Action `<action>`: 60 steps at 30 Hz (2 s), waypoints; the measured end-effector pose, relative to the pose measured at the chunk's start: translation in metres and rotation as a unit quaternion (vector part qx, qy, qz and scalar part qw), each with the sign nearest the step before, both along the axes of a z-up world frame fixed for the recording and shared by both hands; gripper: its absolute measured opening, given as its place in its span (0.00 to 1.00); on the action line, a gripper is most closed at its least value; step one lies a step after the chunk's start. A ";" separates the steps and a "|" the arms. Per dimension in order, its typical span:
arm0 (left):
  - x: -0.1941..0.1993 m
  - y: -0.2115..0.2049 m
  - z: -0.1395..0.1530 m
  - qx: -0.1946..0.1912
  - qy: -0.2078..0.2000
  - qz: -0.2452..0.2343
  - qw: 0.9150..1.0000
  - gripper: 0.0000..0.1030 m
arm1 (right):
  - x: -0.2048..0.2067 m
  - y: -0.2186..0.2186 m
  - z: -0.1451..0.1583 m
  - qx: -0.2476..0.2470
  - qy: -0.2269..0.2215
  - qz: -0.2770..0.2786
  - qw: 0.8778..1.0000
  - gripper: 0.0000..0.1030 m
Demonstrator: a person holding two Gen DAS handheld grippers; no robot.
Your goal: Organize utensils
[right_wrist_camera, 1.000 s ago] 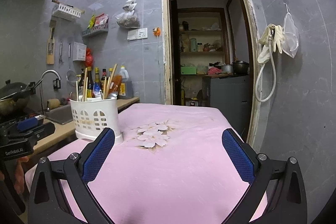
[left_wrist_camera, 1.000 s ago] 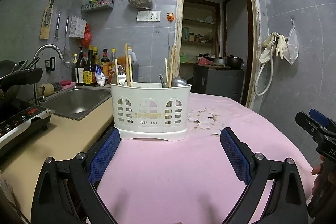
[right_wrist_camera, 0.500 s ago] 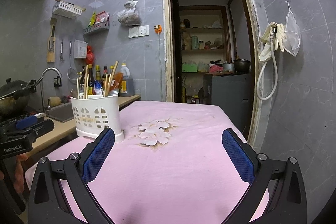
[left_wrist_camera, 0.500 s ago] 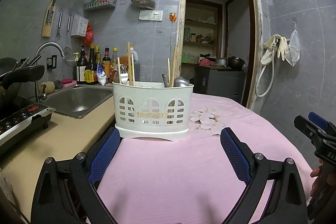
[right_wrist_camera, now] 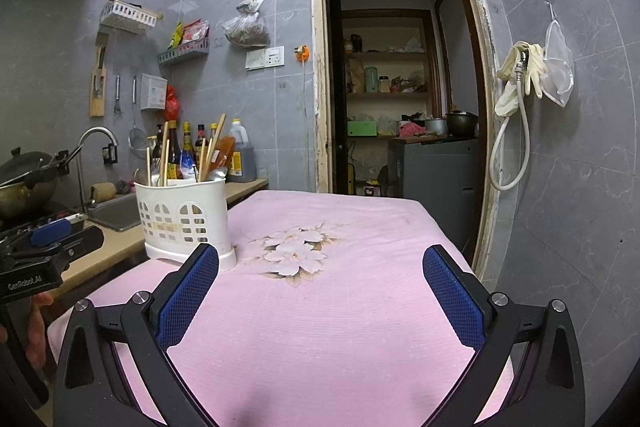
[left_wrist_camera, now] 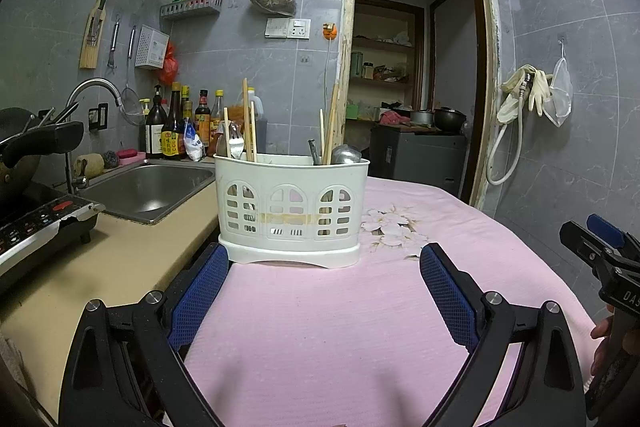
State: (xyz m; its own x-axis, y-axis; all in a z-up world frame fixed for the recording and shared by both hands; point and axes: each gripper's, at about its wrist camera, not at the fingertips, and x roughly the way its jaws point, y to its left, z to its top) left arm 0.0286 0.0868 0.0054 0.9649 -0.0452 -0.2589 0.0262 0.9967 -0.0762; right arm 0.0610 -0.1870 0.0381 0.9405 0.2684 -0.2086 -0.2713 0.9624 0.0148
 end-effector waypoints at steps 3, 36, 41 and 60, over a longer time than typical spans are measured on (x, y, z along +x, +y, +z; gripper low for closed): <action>0.000 0.000 0.000 0.000 0.001 0.000 1.000 0.91 | 0.000 0.000 0.000 0.000 0.000 0.000 1.000 1.00; 0.004 0.001 -0.003 -0.002 0.004 0.000 1.000 0.91 | 0.001 0.000 -0.001 0.000 0.002 -0.001 1.000 1.00; 0.004 0.002 -0.003 -0.002 0.004 0.000 1.000 0.91 | 0.001 0.001 -0.001 0.000 0.002 0.000 1.000 1.00; 0.008 -0.001 -0.008 -0.002 0.006 -0.007 1.000 0.91 | 0.001 0.003 -0.004 0.002 0.004 -0.002 1.000 1.00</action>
State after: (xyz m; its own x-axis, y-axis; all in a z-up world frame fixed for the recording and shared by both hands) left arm 0.0362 0.0853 -0.0027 0.9607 -0.0605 -0.2709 0.0400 0.9959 -0.0806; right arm 0.0619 -0.1843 0.0338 0.9396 0.2664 -0.2150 -0.2683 0.9631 0.0211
